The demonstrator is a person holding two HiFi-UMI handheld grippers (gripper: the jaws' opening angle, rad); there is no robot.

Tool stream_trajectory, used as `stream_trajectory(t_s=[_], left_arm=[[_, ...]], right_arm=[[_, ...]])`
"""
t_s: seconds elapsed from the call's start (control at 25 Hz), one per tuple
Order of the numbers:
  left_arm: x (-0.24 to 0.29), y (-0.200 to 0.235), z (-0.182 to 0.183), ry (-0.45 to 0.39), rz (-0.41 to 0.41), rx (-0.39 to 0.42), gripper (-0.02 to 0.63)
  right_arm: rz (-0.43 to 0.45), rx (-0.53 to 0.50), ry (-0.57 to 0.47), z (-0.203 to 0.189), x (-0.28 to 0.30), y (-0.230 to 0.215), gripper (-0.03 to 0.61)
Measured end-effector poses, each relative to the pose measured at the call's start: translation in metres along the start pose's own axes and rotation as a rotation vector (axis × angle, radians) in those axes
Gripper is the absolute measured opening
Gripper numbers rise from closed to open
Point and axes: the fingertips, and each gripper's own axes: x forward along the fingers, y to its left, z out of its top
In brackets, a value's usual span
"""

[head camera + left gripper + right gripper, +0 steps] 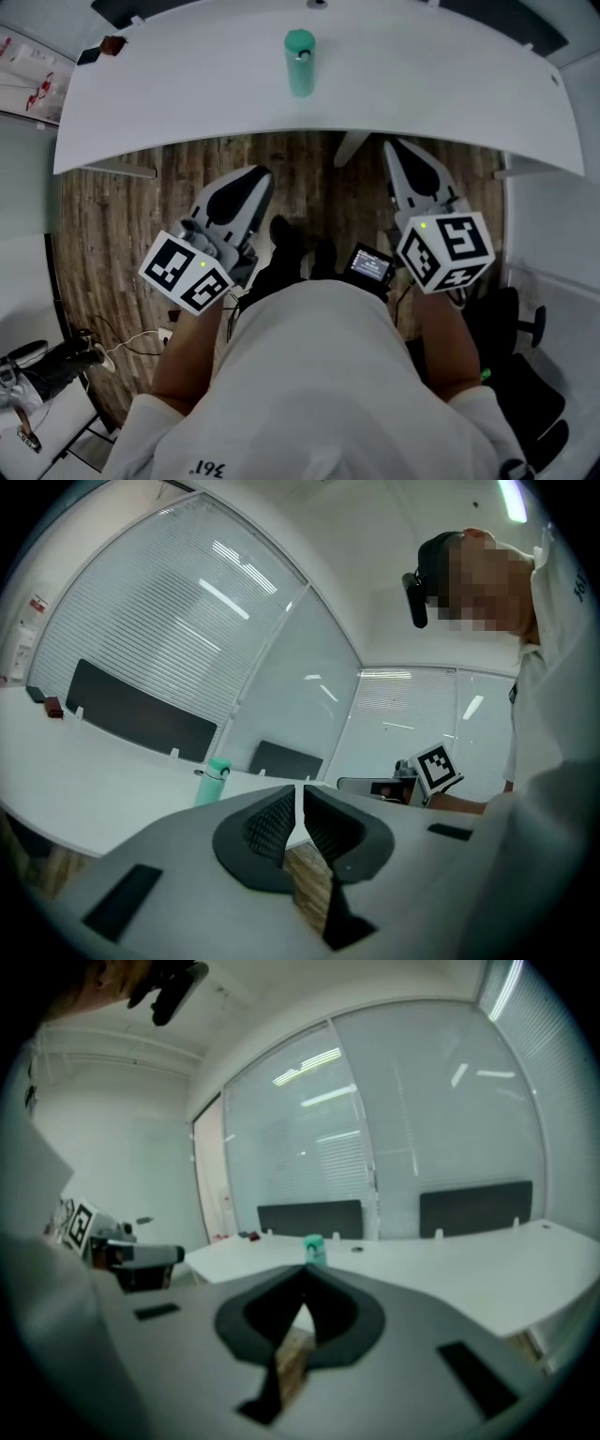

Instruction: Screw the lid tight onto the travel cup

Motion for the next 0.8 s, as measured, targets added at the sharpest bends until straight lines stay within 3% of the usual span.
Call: stream_trajectory(t_s=[0.44,0.8], left_arm=[[-0.038,-0.040,-0.022,0.018,0.063,-0.020,0.049],[-0.047,-0.036,-0.013,0.043,0.014,0.001,0.049]], right_arm=[[0.072,-0.002,0.031,-0.021,-0.041,0.013,0.021],[0.033,-0.007,0.023,-0.018,-0.043,0.025,0.021]])
